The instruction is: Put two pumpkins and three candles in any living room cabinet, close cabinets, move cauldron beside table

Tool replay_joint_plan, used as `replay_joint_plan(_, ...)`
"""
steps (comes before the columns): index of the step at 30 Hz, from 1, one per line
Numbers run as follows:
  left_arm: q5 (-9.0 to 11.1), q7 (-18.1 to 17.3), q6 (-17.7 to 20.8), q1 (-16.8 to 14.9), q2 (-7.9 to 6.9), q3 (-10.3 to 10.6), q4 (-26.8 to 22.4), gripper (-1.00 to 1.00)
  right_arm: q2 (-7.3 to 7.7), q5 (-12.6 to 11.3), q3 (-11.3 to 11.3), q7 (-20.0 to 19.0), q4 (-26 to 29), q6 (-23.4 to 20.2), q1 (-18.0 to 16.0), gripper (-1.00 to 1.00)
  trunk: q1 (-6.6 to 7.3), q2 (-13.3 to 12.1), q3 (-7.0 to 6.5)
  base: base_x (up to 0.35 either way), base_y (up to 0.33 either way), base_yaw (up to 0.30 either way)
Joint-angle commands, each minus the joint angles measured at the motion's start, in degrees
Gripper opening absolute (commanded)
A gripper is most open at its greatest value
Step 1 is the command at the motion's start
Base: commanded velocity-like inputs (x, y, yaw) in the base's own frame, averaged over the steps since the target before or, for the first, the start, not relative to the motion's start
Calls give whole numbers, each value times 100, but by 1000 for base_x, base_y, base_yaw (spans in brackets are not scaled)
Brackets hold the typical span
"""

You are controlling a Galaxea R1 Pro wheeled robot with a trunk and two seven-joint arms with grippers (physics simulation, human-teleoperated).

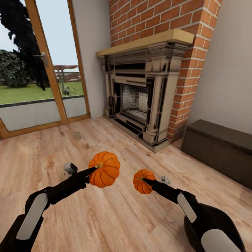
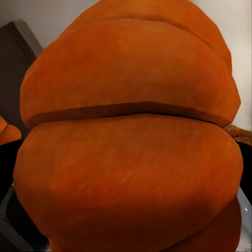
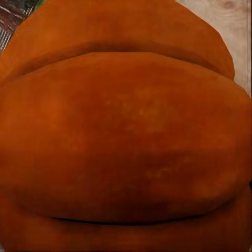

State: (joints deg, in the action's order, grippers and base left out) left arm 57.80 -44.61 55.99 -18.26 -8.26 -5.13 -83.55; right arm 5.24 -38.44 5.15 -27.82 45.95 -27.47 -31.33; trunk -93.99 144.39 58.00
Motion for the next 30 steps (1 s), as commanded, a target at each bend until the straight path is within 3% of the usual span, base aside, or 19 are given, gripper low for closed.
replay_joint_plan(1,24,-22,34,-2,0,-6,-3,-100,4,-58,13,5,2,-29,-5,-100,5,3,5,-329,-87,-254)
replay_joint_plan(6,28,-22,34,-2,0,-5,-1,-100,4,-58,13,5,2,-30,-5,-100,5,3,5,-235,-101,-136)
replay_joint_plan(16,29,-22,34,-2,0,-12,1,-100,5,-64,12,5,2,-28,-5,-100,5,3,5,-17,-9,-30)
replay_joint_plan(30,29,-22,34,-2,-2,-14,-3,-100,10,-60,12,5,2,-38,-5,-100,5,3,5,0,0,-238)
